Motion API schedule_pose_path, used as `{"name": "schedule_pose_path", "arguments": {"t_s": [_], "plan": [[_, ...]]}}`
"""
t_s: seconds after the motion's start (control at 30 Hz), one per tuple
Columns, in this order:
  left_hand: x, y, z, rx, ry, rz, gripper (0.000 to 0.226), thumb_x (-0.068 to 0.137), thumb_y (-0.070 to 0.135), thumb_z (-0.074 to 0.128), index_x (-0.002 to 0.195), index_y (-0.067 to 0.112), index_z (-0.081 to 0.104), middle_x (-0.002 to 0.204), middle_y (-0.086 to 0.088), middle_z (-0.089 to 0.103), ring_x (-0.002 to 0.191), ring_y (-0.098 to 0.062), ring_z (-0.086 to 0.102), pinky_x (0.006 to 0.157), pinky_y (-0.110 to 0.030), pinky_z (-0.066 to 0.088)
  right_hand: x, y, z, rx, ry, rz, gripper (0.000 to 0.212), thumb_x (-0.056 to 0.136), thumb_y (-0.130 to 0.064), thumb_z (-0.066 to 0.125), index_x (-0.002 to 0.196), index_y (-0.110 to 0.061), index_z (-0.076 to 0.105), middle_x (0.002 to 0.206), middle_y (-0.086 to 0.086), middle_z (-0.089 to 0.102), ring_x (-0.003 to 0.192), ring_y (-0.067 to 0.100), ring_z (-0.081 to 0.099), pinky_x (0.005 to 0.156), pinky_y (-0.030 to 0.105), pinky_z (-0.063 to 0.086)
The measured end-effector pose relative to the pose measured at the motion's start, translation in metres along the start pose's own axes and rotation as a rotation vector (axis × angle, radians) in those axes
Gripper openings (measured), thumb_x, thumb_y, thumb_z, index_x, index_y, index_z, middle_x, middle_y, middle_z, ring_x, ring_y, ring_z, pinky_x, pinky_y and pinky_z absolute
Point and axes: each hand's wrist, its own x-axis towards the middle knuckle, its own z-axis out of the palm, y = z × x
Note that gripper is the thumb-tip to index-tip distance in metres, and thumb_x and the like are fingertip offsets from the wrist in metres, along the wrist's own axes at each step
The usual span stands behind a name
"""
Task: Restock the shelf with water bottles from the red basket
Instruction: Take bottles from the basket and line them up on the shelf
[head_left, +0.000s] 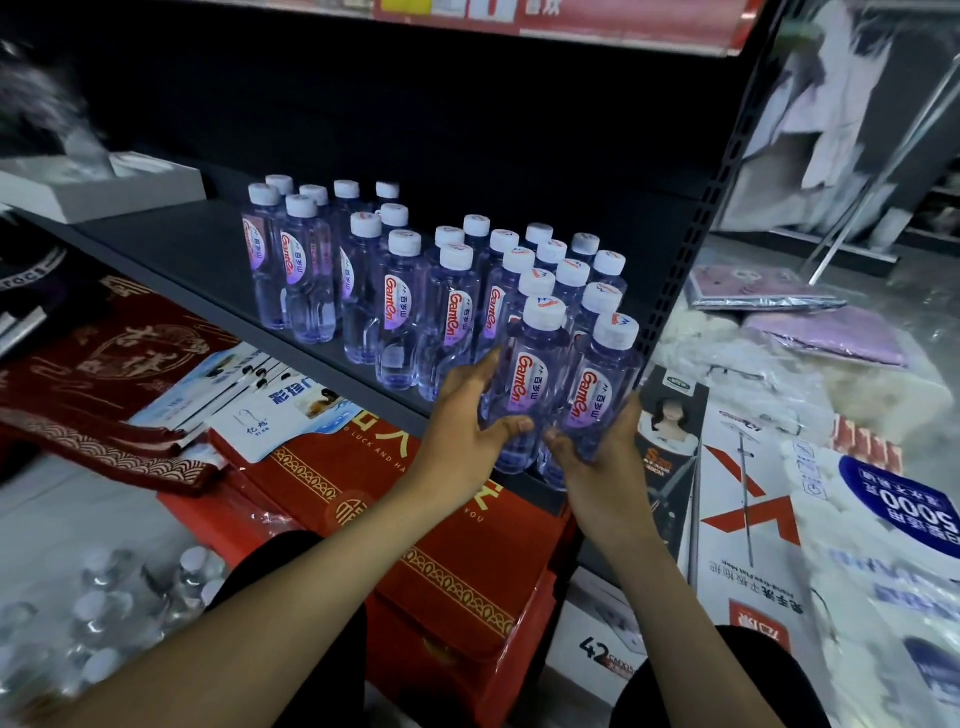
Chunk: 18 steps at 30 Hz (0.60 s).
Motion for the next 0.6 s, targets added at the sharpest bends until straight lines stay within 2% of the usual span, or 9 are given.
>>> {"name": "schedule_pose_path", "arguments": {"t_s": [0.1,0.2,0.33,0.5,0.6], "plan": [[0.007,-0.003,0.0,-0.022,-0.014,-0.008,0.077,0.086,0.018,0.072,0.151,0.026,0.033,0.136,0.004,0.04,0.132,-0.013,0.043,0.113,-0.039,0.038,0.005,0.001,0.002,-0.004,0.0,-0.001,0.069,0.092,-0.005,0.062,0.146,-0.019,0.021,0.13,-0.009,0.055,0.105,-0.021,0.052,0.078,-0.003,0.042],[0.013,-0.003,-0.001,0.007,-0.037,0.014,0.079,0.088,0.02,0.071,0.153,0.03,0.028,0.144,-0.001,0.038,0.135,-0.017,0.042,0.114,-0.041,0.037,0.01,0.001,0.004,-0.012,0.021,-0.005,0.067,0.092,-0.005,0.062,0.144,-0.017,0.023,0.126,-0.012,0.055,0.101,-0.024,0.052,0.077,-0.004,0.041],[0.019,-0.002,-0.002,0.038,-0.05,-0.017,0.082,0.089,0.022,0.068,0.152,0.041,0.02,0.148,-0.005,0.033,0.139,-0.021,0.037,0.116,-0.043,0.033,0.016,0.004,0.007,-0.027,0.031,-0.001,0.067,0.092,-0.008,0.063,0.144,-0.017,0.023,0.13,-0.005,0.055,0.107,-0.017,0.05,0.077,-0.005,0.04],[0.022,0.003,-0.004,0.077,-0.072,-0.009,0.081,0.092,0.02,0.064,0.153,0.037,0.013,0.147,-0.004,0.033,0.135,-0.013,0.034,0.113,-0.028,0.028,0.019,0.002,0.011,-0.029,0.04,0.027,0.071,0.092,-0.011,0.064,0.146,-0.021,0.019,0.131,-0.009,0.051,0.104,-0.003,0.055,0.069,-0.008,0.037],[0.021,0.003,-0.006,0.053,-0.092,0.006,0.079,0.092,0.02,0.063,0.149,0.045,0.014,0.15,-0.001,0.033,0.136,-0.018,0.036,0.113,-0.035,0.034,0.017,-0.001,0.01,-0.019,0.049,0.035,0.069,0.091,-0.011,0.065,0.145,-0.021,0.023,0.122,-0.013,0.053,0.092,-0.023,0.052,0.066,-0.008,0.037]]}}
